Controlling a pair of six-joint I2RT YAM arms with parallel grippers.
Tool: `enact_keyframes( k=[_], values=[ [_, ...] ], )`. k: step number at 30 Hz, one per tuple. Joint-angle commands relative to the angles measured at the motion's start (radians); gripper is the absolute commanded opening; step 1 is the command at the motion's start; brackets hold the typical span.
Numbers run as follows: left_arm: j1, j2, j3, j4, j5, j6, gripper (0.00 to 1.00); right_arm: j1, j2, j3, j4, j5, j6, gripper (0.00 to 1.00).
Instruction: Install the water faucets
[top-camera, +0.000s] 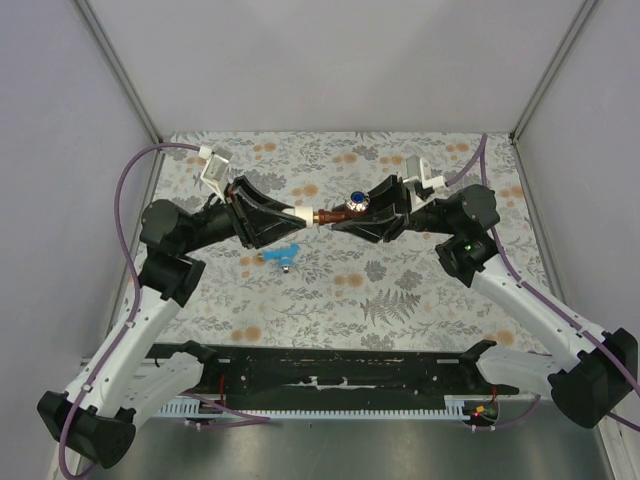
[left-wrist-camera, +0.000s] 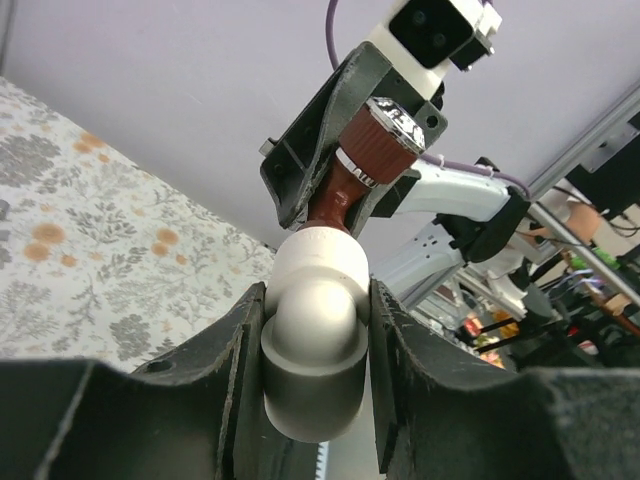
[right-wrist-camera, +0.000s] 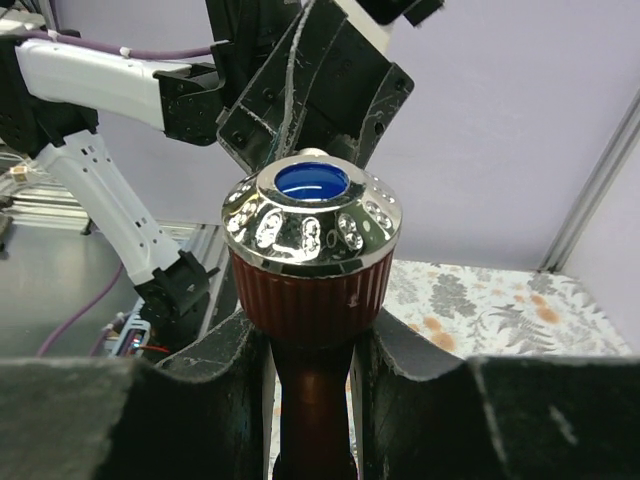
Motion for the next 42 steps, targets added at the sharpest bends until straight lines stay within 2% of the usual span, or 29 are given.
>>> enact_keyframes(
  k=[1,5,11,15,25,32,37,42],
  values=[
    [-0.037,-0.042,0.0,0.086,0.019,0.181,0.02,0.029,0.032,0.033,-0.065,0.035,0.149,0.0],
    [-0.039,-0.063,-0.019,0.092,-0.01,0.247,0.02,0.032,0.035,0.034,-0.061,0.044,0.235,0.0],
    [-0.04,-0.076,-0.063,0.19,-0.007,0.296,0.02,0.034,0.036,0.026,-0.045,0.061,0.36,0.0],
    [-0.039,-0.091,-0.072,0.192,0.002,0.365,0.02,0.034,0.046,0.043,-0.085,0.07,0.462,0.0],
    [-0.039,-0.138,-0.036,-0.004,-0.047,0.672,0.02,0.032,0.084,0.036,-0.111,0.094,0.783,0.0],
    [-0.048,-0.163,-0.034,-0.136,-0.07,0.828,0.02,0.034,0.132,0.06,-0.154,0.07,0.979,0.0],
    [-0.12,-0.21,-0.052,-0.28,-0.197,1.012,0.02,0.034,0.158,0.068,-0.191,0.049,1.062,0.0],
    [-0.273,-0.253,-0.068,-0.413,-0.401,1.192,0.02,0.034,0.184,0.075,-0.243,0.006,1.118,0.0]
  ],
)
